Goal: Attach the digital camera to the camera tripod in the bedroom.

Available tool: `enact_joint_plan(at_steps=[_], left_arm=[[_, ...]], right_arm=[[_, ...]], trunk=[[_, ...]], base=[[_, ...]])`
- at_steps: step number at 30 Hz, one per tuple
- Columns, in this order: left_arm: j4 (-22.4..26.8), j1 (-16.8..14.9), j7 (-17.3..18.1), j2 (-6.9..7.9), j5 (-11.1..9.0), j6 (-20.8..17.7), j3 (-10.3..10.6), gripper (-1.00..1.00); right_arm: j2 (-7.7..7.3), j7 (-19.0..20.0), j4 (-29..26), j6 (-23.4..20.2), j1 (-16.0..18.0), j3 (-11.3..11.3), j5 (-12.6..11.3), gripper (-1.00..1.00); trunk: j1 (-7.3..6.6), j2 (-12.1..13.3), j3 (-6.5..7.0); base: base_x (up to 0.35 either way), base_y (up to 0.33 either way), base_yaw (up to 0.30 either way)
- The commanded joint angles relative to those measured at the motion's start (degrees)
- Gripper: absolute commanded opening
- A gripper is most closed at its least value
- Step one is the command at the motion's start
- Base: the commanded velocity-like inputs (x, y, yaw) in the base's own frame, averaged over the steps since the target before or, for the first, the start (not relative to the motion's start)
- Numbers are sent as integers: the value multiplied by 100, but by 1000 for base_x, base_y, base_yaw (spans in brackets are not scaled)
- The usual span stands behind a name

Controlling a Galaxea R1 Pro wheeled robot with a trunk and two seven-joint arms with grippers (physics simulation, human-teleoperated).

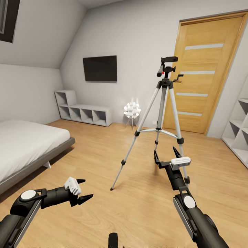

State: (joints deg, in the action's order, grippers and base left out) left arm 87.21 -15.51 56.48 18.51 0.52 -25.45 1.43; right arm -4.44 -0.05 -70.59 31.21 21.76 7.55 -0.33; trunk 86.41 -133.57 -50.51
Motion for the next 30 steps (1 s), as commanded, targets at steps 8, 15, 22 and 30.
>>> enact_joint_plan(at_steps=[8,15,22,30], left_arm=[[-307,-4,201,-36,10,89,4,100],[-799,-5,186,-77,60,117,79,100],[-1034,-5,76,-99,152,126,110,100],[-994,-5,60,-97,158,127,112,100]], right_arm=[[-4,5,17,13,4,10,-10,100],[-4,0,19,10,4,10,-11,100],[-4,-3,19,12,4,23,-11,100],[-4,-11,79,-15,4,189,-8,100]], trunk=[[175,-325,-150],[329,-606,-275],[483,-886,-401],[542,-975,-570]], base=[[0,0,0],[0,0,0],[0,0,0],[0,0,0]])
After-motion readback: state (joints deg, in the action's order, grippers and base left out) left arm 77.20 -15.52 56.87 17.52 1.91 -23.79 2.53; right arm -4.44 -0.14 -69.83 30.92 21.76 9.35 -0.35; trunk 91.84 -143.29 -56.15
